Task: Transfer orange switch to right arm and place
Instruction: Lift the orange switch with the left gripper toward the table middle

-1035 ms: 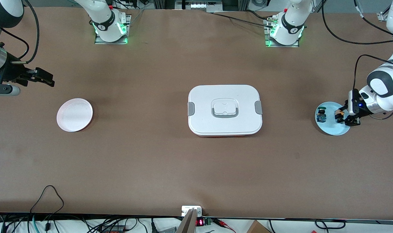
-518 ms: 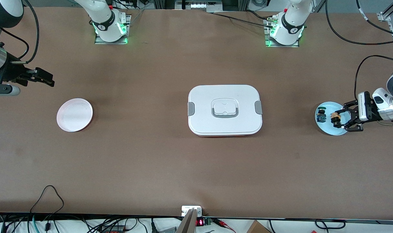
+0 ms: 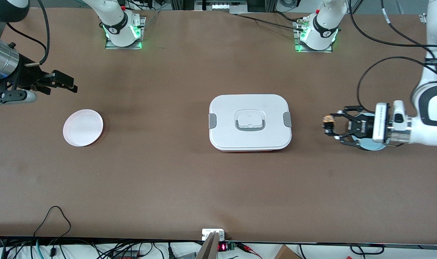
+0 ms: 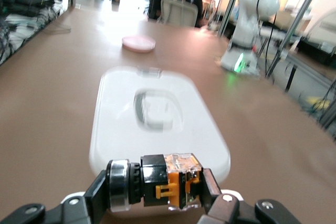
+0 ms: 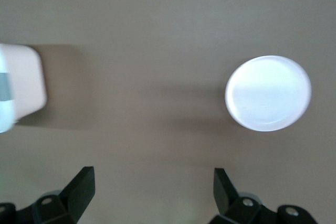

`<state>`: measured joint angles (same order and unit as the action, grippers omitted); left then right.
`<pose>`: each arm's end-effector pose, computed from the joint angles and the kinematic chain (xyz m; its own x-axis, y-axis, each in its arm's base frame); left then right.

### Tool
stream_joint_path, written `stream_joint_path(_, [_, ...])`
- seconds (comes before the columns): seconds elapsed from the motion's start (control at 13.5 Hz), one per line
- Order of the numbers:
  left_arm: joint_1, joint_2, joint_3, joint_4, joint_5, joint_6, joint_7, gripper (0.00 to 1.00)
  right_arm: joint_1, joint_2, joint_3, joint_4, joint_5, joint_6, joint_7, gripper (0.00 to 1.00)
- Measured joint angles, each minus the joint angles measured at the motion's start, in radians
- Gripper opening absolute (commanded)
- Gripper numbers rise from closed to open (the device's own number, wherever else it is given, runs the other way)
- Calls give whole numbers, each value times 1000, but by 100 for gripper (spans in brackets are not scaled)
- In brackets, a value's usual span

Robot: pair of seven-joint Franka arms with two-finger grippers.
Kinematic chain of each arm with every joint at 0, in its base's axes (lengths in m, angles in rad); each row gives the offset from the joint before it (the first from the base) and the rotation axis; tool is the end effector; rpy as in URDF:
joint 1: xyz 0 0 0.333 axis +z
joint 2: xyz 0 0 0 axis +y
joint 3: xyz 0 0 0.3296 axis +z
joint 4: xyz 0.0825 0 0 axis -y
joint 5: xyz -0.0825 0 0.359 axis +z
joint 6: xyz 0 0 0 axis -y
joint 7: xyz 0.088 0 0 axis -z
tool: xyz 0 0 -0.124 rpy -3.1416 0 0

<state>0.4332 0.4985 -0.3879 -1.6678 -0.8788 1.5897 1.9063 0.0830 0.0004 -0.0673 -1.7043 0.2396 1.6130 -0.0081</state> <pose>0.6097 -0.0350 0.3706 0.1480 -0.4436 0.8839 -0.9574 0.1597 0.2405 0.5257 0.0368 0.5683 0.9958 0.0135 -0.0909 -0.0084 -0.9717 -0.2359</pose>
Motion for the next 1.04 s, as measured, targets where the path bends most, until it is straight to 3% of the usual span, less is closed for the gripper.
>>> stream_joint_path(0.22, [-63,-1,-139,22,-203,59,-96,0,-15,2,-35,4,264,-74,-2,100])
stream_joint_path(0.37, [-129,-1,-187,33,-322,153,-126,0,-25,21,-41,3,401,-136,-2,100])
stream_joint_path(0.52, [-226,0,-195,33,-449,247,-134,0,-25,44,-40,3,505,-179,-1,100])
stream_joint_path(0.89, [-507,2,-201,64,-754,644,-134,0,-26,151,-39,-1,812,-271,-2,100])
stream_joint_path(1.04, [-602,2,-203,103,-817,790,-135,0,-26,197,-39,0,870,-276,-7,100])
